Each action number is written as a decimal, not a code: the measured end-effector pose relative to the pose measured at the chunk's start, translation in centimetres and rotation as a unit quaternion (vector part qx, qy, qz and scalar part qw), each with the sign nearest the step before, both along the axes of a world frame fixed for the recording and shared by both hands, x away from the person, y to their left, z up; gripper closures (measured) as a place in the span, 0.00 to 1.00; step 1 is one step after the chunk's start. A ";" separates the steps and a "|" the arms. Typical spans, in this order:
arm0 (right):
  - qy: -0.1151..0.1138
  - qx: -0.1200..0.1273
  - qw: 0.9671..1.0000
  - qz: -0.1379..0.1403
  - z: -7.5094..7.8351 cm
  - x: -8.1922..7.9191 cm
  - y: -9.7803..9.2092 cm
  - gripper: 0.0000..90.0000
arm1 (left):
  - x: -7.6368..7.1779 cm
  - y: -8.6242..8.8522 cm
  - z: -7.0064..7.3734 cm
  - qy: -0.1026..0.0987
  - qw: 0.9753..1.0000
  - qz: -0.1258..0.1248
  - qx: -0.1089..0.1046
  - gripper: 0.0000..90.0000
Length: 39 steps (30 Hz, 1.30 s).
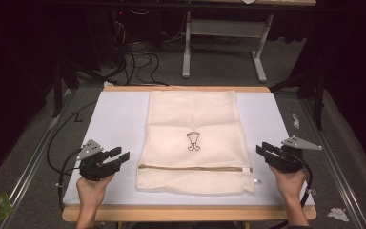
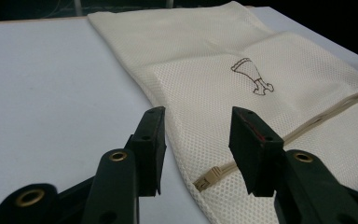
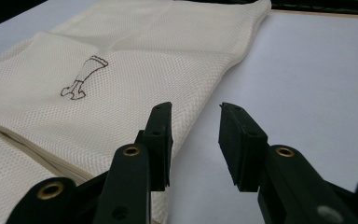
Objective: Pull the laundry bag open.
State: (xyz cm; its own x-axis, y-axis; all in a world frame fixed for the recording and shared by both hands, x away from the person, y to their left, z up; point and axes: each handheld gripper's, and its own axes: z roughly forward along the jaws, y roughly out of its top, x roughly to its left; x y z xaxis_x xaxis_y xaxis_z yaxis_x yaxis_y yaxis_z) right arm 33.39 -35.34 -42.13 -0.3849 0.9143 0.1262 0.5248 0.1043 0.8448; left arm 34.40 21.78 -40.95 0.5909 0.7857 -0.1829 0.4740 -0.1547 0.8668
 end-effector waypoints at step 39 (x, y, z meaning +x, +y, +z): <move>-0.006 0.016 0.999 -0.049 -0.3 -1.3 -4.1 0.72 | -0.4 2.4 -1.0 -0.009 0.998 0.060 -0.001 0.59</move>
